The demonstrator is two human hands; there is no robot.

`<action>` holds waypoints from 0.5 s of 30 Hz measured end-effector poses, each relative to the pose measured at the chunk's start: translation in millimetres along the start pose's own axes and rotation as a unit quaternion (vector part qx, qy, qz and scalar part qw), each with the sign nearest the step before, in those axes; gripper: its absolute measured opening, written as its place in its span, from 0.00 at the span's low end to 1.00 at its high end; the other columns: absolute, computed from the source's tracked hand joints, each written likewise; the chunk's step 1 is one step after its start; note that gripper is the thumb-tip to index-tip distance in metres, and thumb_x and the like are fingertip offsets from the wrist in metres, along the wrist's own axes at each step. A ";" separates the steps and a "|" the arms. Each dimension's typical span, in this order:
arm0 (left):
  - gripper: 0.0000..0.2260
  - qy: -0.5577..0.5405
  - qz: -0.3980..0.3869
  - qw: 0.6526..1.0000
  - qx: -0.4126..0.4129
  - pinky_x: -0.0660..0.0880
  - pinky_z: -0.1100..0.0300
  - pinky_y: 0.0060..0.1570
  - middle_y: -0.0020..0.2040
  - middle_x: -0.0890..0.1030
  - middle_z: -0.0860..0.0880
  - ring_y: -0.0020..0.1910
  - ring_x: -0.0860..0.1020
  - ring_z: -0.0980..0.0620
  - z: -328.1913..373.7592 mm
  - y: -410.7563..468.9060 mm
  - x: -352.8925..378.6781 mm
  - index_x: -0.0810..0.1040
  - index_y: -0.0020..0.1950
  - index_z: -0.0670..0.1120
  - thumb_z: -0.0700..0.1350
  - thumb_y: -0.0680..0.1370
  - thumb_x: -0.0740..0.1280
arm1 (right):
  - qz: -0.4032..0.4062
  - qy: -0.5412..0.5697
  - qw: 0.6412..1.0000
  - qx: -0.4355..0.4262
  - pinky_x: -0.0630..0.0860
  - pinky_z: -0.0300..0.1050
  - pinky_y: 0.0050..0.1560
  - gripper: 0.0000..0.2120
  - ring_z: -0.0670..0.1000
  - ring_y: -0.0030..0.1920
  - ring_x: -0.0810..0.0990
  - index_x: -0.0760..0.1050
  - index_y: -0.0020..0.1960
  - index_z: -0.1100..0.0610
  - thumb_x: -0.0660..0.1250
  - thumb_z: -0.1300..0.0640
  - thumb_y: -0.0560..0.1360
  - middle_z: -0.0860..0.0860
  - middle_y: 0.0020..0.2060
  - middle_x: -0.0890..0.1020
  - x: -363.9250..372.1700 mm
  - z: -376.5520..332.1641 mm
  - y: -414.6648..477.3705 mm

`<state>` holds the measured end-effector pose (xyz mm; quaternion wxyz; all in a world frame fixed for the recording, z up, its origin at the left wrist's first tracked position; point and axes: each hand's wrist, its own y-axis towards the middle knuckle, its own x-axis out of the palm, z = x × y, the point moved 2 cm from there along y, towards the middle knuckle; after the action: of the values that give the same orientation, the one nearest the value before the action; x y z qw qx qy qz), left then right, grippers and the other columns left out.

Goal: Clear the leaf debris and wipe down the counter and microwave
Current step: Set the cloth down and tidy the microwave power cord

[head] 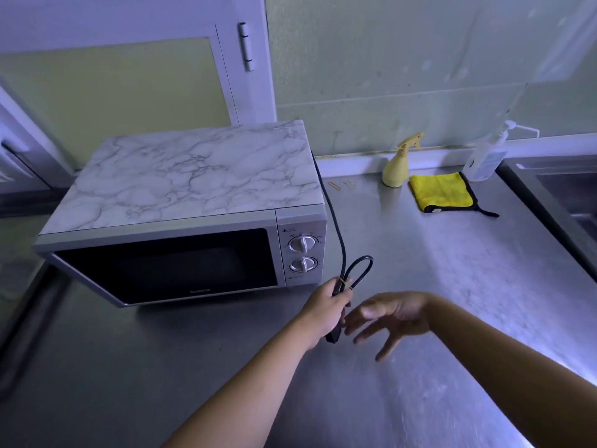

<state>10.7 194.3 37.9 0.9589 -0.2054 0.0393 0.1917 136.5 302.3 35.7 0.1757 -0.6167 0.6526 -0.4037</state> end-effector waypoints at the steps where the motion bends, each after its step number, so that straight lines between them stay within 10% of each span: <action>1: 0.05 -0.009 -0.009 1.000 0.021 0.69 0.64 0.32 0.35 0.73 0.52 0.26 0.70 0.57 2.8 -2.1 0.6 0.75 0.50 0.53 0.47 0.83 0.60 | -0.046 0.124 0.991 -0.032 0.77 0.68 0.54 0.48 0.62 0.68 0.75 0.72 0.69 0.65 0.82 0.40 0.59 0.61 0.67 0.77 5.7 8.6 1.9; 4: 0.11 -0.050 -0.020 0.998 0.020 0.67 0.59 0.32 0.36 0.70 0.47 0.30 0.69 0.53 7.8 -8.3 7.7 0.69 0.42 0.49 0.53 0.81 0.57 | -0.103 0.278 0.946 -0.135 0.76 0.70 0.58 0.44 0.63 0.60 0.80 0.79 0.62 0.64 0.79 0.33 0.59 0.62 0.59 0.80 35.0 17.9 17.6; 9: 0.12 -0.058 0.018 0.997 0.055 0.62 0.56 0.35 0.33 0.66 0.49 0.34 0.65 0.53 -0.2 -6.5 5.2 0.66 0.38 0.49 0.46 0.81 0.57 | 0.023 0.419 0.891 -0.175 0.83 0.53 0.48 0.47 0.55 0.49 0.83 0.78 0.64 0.55 0.85 0.38 0.50 0.56 0.52 0.83 71.8 28.6 50.4; 15: 0.12 -0.244 -0.040 0.968 -0.033 0.62 0.58 0.37 0.34 0.67 0.48 0.36 0.66 0.53 -11.1 -2.0 5.1 0.69 0.37 0.47 0.38 0.80 0.60 | 0.051 0.409 0.894 -0.177 0.75 0.41 0.34 0.36 0.52 0.34 0.77 0.80 0.49 0.55 0.82 0.32 0.52 0.53 0.37 0.79 71.8 38.9 53.1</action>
<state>16.2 189.8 27.8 0.9391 -0.1852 -0.2103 0.1990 116.8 217.7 -8.2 -0.1983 -0.3838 0.7579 -0.4887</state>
